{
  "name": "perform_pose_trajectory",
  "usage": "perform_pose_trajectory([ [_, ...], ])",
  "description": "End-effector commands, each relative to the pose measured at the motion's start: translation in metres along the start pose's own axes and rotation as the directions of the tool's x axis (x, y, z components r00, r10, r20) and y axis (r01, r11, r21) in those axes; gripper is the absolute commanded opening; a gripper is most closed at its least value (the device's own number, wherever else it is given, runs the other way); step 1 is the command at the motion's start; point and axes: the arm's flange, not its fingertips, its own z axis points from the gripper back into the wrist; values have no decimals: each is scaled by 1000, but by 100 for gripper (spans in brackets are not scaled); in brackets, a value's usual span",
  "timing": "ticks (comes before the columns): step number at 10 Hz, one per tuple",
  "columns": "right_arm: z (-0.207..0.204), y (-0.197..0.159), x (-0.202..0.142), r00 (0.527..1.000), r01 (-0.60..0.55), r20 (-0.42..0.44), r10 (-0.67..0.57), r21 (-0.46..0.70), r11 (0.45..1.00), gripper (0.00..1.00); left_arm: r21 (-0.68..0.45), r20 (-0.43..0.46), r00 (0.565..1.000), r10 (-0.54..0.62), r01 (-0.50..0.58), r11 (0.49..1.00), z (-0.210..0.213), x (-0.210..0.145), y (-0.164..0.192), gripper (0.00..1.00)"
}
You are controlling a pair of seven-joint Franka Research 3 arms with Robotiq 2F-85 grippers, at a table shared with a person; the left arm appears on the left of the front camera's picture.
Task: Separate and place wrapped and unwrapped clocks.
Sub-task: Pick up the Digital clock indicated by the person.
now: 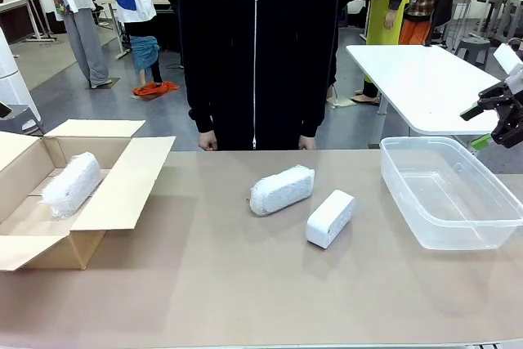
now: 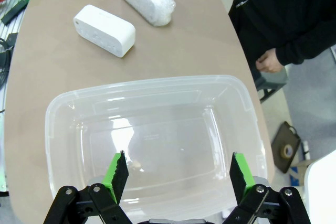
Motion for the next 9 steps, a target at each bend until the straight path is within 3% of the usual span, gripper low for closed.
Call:
perform_pose_trajectory([
  [1,-2,0,0,1000,0,0,0,3,1000,100,-20,55,998,-24,25,999,6,-16,1,100],
  [5,-2,0,0,1000,0,0,0,3,1000,100,-34,189,982,-27,34,999,8,-30,1,100],
  [9,-2,0,0,1000,0,0,0,3,1000,100,-24,143,990,-10,14,1000,7,-28,-6,100],
])
